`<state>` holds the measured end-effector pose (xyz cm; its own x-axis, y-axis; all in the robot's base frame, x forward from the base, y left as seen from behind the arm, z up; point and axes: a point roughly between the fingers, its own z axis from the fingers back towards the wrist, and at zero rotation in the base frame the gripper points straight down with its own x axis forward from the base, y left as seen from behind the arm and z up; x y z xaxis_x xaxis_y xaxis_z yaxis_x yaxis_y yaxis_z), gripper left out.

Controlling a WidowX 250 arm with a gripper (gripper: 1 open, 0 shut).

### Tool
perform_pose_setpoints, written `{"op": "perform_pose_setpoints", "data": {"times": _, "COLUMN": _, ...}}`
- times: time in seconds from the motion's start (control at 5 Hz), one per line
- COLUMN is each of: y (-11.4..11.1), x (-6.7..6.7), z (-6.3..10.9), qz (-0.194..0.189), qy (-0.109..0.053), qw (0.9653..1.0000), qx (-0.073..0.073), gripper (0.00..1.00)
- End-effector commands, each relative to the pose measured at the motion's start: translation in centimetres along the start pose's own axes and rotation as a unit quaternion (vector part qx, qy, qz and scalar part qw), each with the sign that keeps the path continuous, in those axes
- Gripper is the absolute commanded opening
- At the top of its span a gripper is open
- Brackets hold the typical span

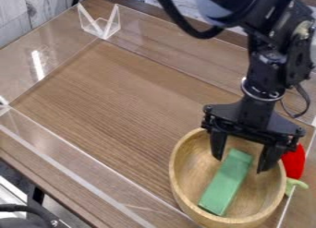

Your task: Remove the green block from the brown bowl and put it on the table

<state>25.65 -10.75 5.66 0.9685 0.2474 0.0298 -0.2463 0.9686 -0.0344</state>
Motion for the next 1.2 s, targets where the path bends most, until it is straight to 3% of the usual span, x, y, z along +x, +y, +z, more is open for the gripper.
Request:
{"op": "perform_pose_setpoints", "data": {"times": 0.0, "y": -0.4, "x": 1.1, "z": 1.0, "qz": 0.008, "qy": -0.019, "qw": 0.9997, "qx": -0.011, "gripper": 1.00}}
{"op": "perform_pose_setpoints", "data": {"times": 0.4, "y": -0.6, "x": 1.1, "z": 1.0, "qz": 0.011, "qy": -0.016, "qw": 0.9998, "qx": -0.010, "gripper": 1.00}}
{"op": "perform_pose_setpoints", "data": {"times": 0.6, "y": -0.5, "x": 1.1, "z": 0.9, "qz": 0.010, "qy": -0.015, "qw": 0.9998, "qx": -0.009, "gripper": 0.00}}
{"op": "perform_pose_setpoints", "data": {"times": 1.0, "y": -0.1, "x": 1.8, "z": 5.6, "qz": -0.023, "qy": -0.043, "qw": 0.9985, "qx": -0.024, "gripper": 0.00}}
